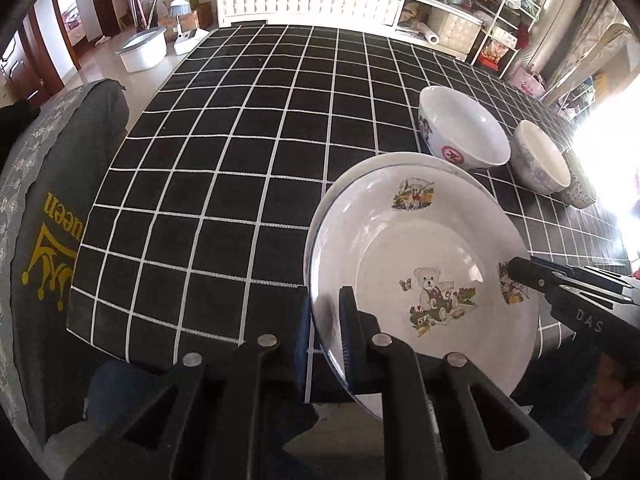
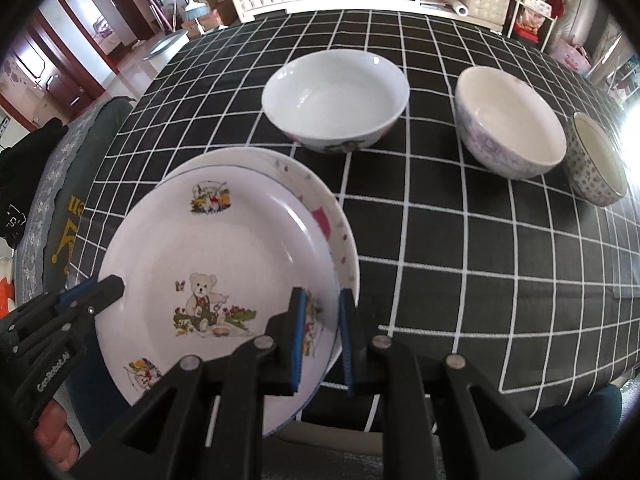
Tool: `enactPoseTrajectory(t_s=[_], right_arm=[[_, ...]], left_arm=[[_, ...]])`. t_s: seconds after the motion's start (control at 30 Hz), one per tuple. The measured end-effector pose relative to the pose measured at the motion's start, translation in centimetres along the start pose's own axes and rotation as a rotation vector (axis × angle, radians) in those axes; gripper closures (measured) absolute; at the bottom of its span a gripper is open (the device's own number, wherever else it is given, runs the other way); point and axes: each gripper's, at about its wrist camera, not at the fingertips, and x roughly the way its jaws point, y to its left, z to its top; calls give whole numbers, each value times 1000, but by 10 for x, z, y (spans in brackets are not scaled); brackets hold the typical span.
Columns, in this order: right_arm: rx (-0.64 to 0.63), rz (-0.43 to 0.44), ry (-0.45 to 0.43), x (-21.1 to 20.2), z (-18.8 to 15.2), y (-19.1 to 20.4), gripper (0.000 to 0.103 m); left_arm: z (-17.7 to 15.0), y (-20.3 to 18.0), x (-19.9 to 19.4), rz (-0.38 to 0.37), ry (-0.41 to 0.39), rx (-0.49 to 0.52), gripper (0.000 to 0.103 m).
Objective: Organize plates and bowls
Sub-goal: 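Lower the bear-print plate onto the pink-flower plate and open the right gripper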
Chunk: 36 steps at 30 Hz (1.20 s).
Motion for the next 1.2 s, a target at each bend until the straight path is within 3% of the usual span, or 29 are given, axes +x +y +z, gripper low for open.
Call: enactPoseTrajectory(t_s=[0.57,0.8,0.87,0.9,0.97,1.2], right_arm=[[-21,9,13,7,4,-1,83],[-61,-11,8,2,0,2,82],[-85,-42,-18,-5,-1,5,77],[-93,-53,-35,-9,-2,5,68],[-91,-47,-60,-18,-2,3,59],[-92,-31,-107,-46,-7,-2,58]], left_arm=[[12,5,14,-7,20,-22,91],[6,5,-1,4,-15,-34,89],[5,5,-5,5,-22,-35,88],[5,4,-8,8,-27,-32,88],[4,2,-15,10,-42,-23,88],[0,-18,-44,-11,-95,17,83]])
